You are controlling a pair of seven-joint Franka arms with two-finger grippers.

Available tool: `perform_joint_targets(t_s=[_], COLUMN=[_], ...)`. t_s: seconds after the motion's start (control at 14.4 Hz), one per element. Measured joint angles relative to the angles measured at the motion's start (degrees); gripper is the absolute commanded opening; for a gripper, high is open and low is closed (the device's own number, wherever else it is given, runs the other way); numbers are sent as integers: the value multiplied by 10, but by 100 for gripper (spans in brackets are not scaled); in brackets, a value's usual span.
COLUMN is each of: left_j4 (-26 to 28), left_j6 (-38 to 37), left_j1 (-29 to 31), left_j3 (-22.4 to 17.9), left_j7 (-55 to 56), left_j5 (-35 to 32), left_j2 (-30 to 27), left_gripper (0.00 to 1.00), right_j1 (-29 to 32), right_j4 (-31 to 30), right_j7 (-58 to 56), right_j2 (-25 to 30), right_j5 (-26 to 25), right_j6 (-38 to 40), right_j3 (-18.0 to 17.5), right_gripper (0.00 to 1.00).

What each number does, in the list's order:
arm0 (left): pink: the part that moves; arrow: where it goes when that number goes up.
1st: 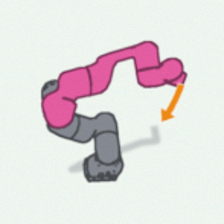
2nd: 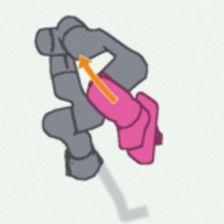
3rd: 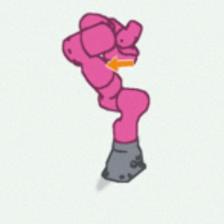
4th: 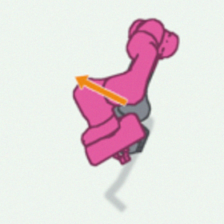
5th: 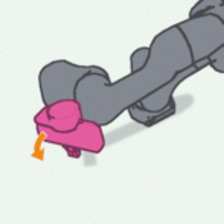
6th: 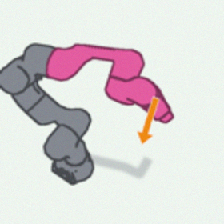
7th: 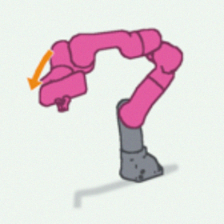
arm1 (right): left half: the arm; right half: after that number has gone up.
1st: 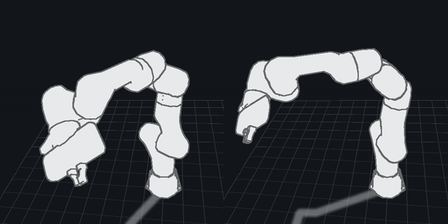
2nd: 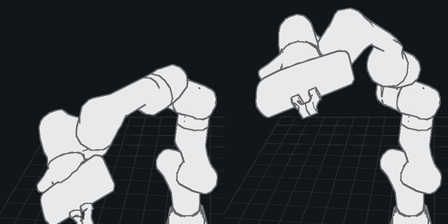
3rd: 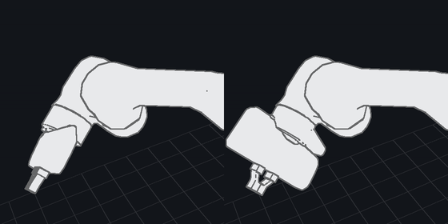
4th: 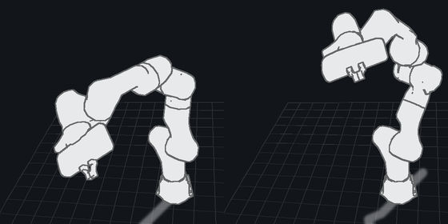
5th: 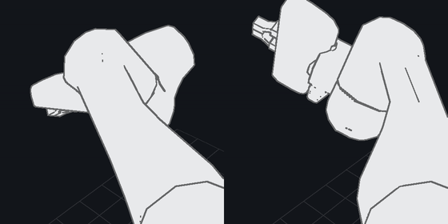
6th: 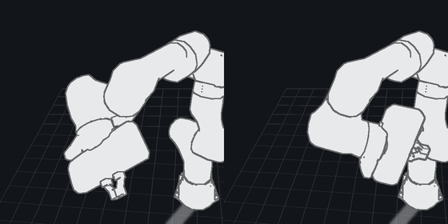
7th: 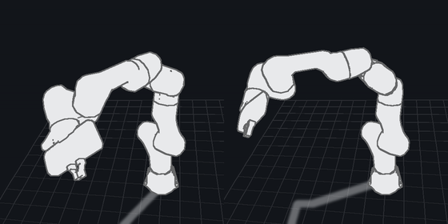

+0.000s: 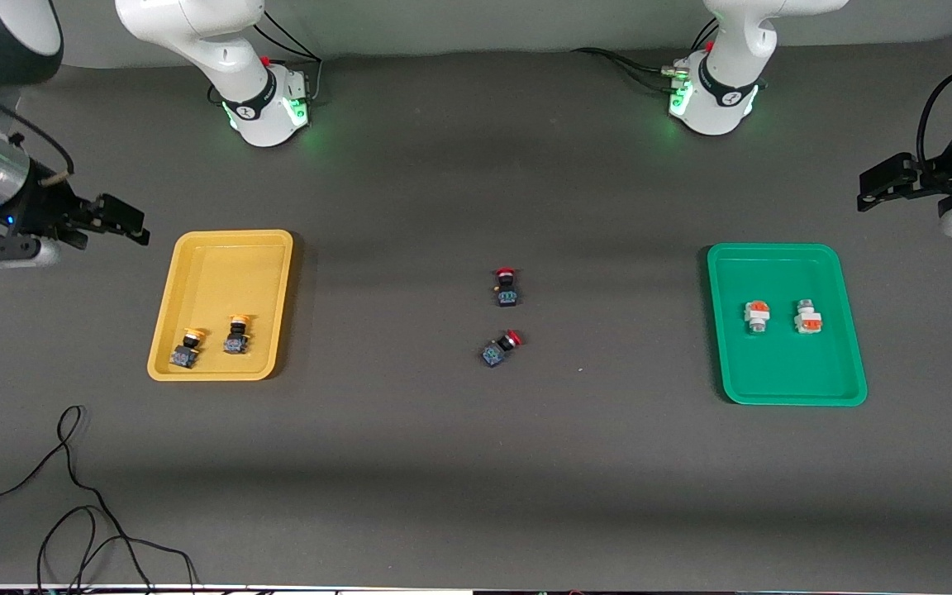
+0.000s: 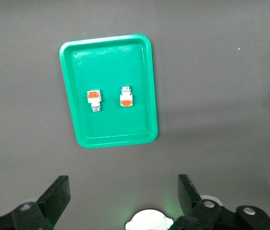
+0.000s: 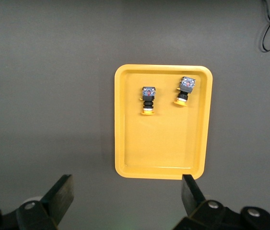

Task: Place green and yellow buttons in trays

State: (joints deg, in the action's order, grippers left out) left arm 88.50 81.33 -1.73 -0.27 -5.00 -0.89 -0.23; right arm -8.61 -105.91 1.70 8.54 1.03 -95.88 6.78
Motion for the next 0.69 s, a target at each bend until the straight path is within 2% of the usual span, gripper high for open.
perform_joint_targets(t_s=[0.28, 0.69], left_j4=[3, 12], left_j6=[0, 4], left_j1=[0, 0], left_j3=[0, 1], left_j7=[0, 0], left_j5=[0, 0], left_j2=[1, 2], left_gripper=[100, 100], right_j1=[0, 0], right_j4=[-4, 5], right_j7=[0, 0], right_j2=[30, 23], right_j5=[-1, -1], right_j6=[15, 16], right_j3=[0, 12], right_gripper=[100, 100])
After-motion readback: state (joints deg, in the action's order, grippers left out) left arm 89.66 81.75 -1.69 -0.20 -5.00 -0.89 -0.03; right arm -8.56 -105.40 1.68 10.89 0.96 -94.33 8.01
